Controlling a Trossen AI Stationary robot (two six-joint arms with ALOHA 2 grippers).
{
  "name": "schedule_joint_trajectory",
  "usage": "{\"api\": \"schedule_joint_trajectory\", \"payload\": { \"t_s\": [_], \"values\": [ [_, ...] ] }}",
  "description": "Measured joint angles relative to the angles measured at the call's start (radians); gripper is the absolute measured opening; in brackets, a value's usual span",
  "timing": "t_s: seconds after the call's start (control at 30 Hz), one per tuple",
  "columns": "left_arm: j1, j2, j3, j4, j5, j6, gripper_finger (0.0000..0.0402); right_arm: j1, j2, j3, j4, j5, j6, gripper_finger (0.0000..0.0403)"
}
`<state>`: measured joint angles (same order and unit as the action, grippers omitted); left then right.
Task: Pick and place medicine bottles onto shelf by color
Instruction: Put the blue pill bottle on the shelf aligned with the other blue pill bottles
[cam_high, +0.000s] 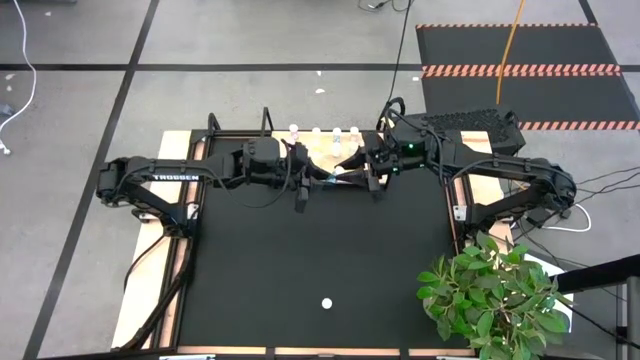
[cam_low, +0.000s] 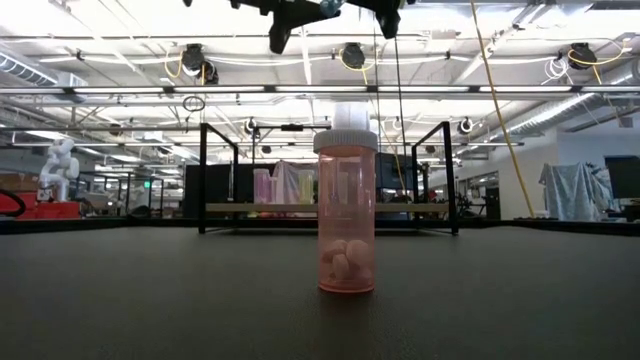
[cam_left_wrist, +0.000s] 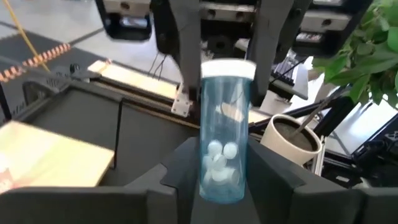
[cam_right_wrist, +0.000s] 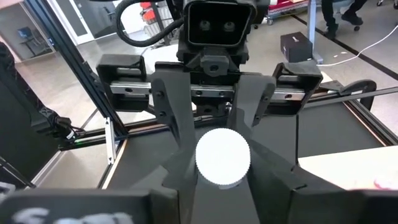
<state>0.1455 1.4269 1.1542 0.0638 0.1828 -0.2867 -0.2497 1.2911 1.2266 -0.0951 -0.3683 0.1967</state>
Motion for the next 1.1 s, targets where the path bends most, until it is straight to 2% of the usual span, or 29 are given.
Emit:
{"api": "schedule_joint_trajectory", "payload": {
  "t_s": [0.27, 0.37, 0.43, 0.57, 0.63, 0.7, 0.8, 0.9, 1.1],
  "values": [
    [0.006, 0.000, -0.001, -0.058, 0.000, -0.056, 0.0206, 0.000, 0.000, -0.001, -0.029, 0.029, -0.034, 0.0120],
    [0.035, -0.025, -0.001, -0.168, 0.002, -0.063, 0.0232, -0.001, 0.013, -0.001, -0.058, 0.098, -0.085, 0.0119],
    [0.062, -0.069, -0.003, -0.260, 0.002, -0.052, 0.0243, -0.012, 0.036, -0.001, -0.076, 0.107, -0.124, 0.0118],
    [0.125, -0.164, -0.003, -0.423, 0.001, -0.013, 0.0252, -0.014, 0.124, -0.001, -0.074, 0.128, -0.175, 0.0118],
    [0.155, -0.206, -0.001, -0.432, -0.012, 0.015, 0.0253, -0.013, 0.174, -0.001, -0.078, 0.169, -0.195, 0.0118],
    [0.189, -0.260, -0.001, -0.472, -0.052, 0.034, 0.0253, -0.020, 0.222, -0.001, -0.074, 0.226, -0.223, 0.0118],
    [0.225, -0.318, 0.001, -0.494, -0.164, 0.039, 0.0253, -0.054, 0.288, -0.001, -0.072, 0.293, -0.292, 0.0118],
    [0.245, -0.353, 0.000, -0.530, -0.237, 0.011, 0.0253, -0.100, 0.340, -0.001, -0.058, 0.295, -0.341, 0.0118],
    [0.260, -0.373, 0.000, -0.635, -0.245, 0.028, 0.0253, -0.184, 0.429, -0.001, -0.044, 0.291, -0.423, 0.0118]
  ]
}}
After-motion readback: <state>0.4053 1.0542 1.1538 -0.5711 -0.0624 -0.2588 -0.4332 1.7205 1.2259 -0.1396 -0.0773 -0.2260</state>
